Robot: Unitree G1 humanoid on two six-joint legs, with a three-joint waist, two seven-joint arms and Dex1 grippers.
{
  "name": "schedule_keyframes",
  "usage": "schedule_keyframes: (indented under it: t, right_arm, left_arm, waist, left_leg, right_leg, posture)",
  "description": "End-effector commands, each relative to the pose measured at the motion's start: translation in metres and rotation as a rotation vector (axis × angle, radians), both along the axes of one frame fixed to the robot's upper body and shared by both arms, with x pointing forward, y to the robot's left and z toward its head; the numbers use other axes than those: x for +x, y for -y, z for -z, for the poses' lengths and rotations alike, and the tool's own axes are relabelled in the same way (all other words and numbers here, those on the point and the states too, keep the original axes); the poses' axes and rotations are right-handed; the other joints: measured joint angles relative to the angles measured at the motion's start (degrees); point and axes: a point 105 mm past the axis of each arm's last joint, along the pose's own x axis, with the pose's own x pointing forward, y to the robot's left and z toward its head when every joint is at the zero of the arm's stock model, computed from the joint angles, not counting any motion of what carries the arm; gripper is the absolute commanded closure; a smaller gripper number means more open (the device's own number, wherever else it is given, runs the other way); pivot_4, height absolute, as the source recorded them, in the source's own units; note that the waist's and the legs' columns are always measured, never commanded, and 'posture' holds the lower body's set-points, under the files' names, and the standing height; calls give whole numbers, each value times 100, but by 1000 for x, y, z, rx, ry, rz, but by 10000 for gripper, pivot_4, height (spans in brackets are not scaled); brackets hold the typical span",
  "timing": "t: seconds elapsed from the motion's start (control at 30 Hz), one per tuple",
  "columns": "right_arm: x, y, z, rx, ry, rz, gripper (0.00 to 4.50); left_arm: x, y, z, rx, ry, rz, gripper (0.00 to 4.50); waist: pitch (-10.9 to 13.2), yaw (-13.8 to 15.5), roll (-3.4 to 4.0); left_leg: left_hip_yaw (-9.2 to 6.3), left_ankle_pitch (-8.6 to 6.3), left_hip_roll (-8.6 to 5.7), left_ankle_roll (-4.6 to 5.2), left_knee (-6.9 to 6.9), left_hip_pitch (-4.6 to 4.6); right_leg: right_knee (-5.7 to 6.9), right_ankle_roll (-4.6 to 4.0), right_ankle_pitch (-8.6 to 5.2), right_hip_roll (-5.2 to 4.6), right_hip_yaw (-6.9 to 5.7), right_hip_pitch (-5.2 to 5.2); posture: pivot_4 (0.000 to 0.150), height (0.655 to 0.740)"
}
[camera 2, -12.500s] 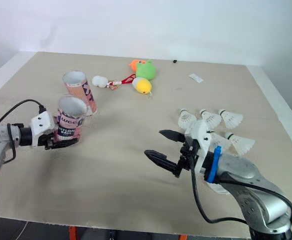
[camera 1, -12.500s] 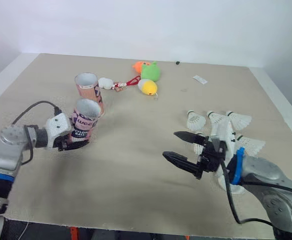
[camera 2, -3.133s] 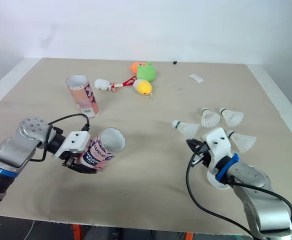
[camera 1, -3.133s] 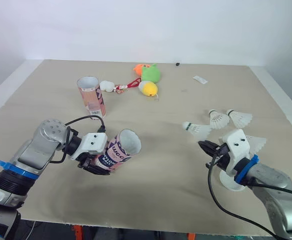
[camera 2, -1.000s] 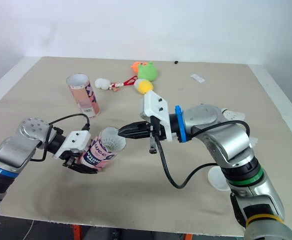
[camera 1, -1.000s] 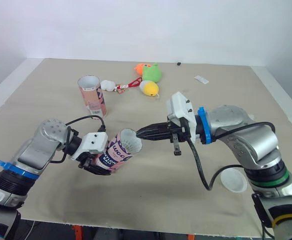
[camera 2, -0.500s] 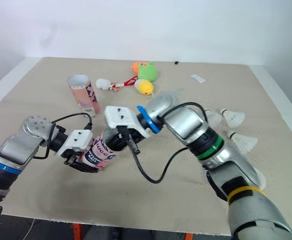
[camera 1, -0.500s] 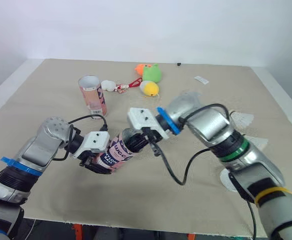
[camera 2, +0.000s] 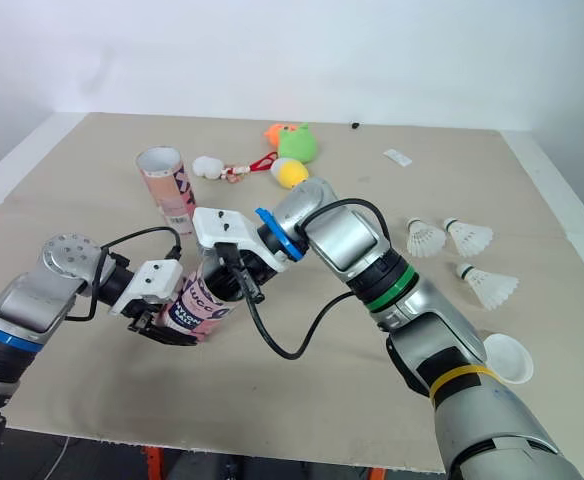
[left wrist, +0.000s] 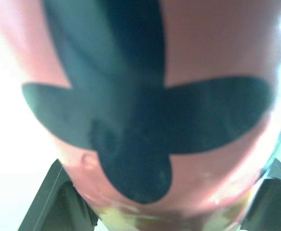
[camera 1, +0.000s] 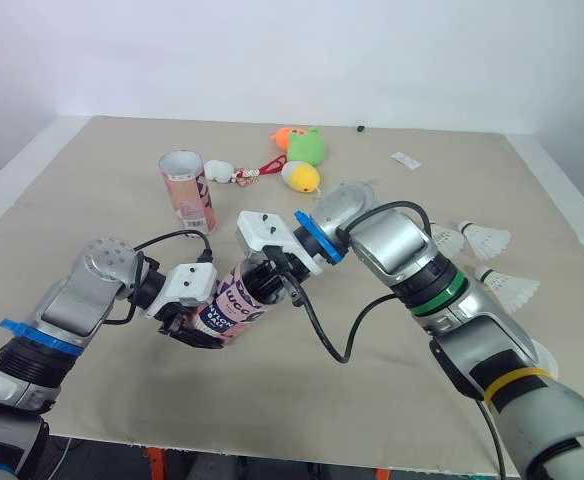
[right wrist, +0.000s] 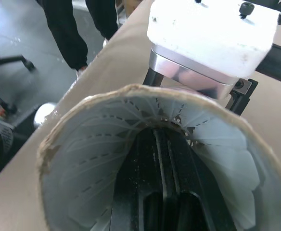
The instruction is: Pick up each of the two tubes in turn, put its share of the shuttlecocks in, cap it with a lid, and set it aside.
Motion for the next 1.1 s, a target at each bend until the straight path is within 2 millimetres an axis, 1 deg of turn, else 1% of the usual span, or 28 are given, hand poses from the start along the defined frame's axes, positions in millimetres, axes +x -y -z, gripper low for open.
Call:
schedule_keyframes:
  t: [0.03, 0.07, 0.13, 0.27, 0.33, 0.43, 0.5, 0.6, 0.63, 0.7, 0.9, 0.97, 1.1]
  right_arm:
    - [-2, 16, -48, 176, 24, -16, 44297]
    - [-3, 26, -54, 190, 27, -16, 44297]
    - [-7, 44, -60, 197, 35, -25, 44297]
    - [-10, 76, -63, 157, 92, 19, 44297]
    - [-12, 85, -63, 138, 117, 40, 44297]
    - [-9, 108, -71, 130, 181, 138, 44297]
    - [-6, 129, -73, 104, 232, 238, 44297]
    - [-8, 158, -67, 39, 263, 352, 44297]
    - [-11, 168, -64, 18, 257, 386, 44297]
    - [-18, 181, -61, -3, 248, 431, 44297]
    - [-34, 201, -58, -15, 230, 539, 44297]
    - [-36, 204, -57, -20, 227, 557, 44297]
    - [-38, 209, -55, -18, 226, 592, 44297]
  left_arm:
    - [-3, 14, 7, -37, -4, 13, 16413]
    - [-3, 15, 7, -45, -4, 15, 16413]
    - [-4, 18, 6, -60, -6, 20, 16413]
    - [-4, 25, 8, -82, -5, 34, 16413]
    - [-3, 28, 8, -94, 0, 40, 16413]
    - [1, 35, 5, -128, 30, 50, 16413]
    - [4, 41, 3, -162, 68, 57, 16413]
    - [6, 51, 0, -223, 114, 71, 16413]
    - [5, 56, -1, -257, 116, 77, 16413]
    - [4, 65, -3, -319, 117, 86, 16413]
    - [6, 94, -9, -507, 105, 104, 16413]
    - [6, 99, -10, -537, 99, 108, 16413]
    - [6, 105, -7, -526, 92, 132, 16413]
  waist:
    - [2, 9, 2]
    - [3, 21, 4]
    - [6, 88, 8]
    - [6, 143, 8]
    - [9, 163, 13]
    - [14, 159, 22]
    - [16, 165, 19]
    - [18, 173, 15]
    - [19, 166, 15]
    - [24, 129, 19]
    - [35, 127, 32]
    - [38, 126, 28]
    - [39, 132, 26]
  left_leg:
    - [-4, 1, -3, -1, 0, -4]
    - [-6, 1, -5, -2, 2, -7]
    - [-21, 3, -15, -4, 13, -24]
    - [-26, 2, -31, -3, 16, -30]
    - [-32, 2, -35, -3, 20, -38]
    - [-34, 1, -49, -2, 33, -47]
    - [-44, 1, -54, -1, 45, -58]
    - [-61, -1, -71, 3, 52, -70]
    - [-60, -3, -76, 7, 52, -71]
    - [-48, -8, -78, 15, 52, -71]
    - [-46, -14, -72, 25, 51, -68]
    - [-47, -13, -71, 25, 52, -67]
    - [-45, -13, -75, 25, 54, -65]
  right_leg:
    - [-1, 0, 0, -6, -6, 0]
    - [-2, 1, 0, -10, -11, 0]
    - [-7, 6, 0, -25, -31, -1]
    - [-11, 12, -1, -49, -50, 2]
    - [-11, 14, -2, -54, -56, 1]
    - [-10, 26, -4, -69, -61, 0]
    - [-10, 31, -5, -73, -69, 1]
    - [-12, 44, -11, -88, -77, 3]
    - [-12, 47, -12, -96, -78, 0]
    - [-12, 46, -12, -105, -77, -4]
    - [-9, 41, -15, -100, -76, -6]
    - [-9, 41, -14, -98, -76, -3]
    - [-9, 46, -12, -99, -73, 1]
  posture:
    - [1500, 7323]
    - [1500, 7323]
    - [1500, 7323]
    - [1500, 7323]
    - [1500, 7323]
    - [1500, 7323]
    - [1500, 7323]
    - [1500, 7323]
    - [1500, 7323]
    - [1500, 7323]
    - [1500, 7323]
    - [1500, 7323]
    - [1500, 7323]
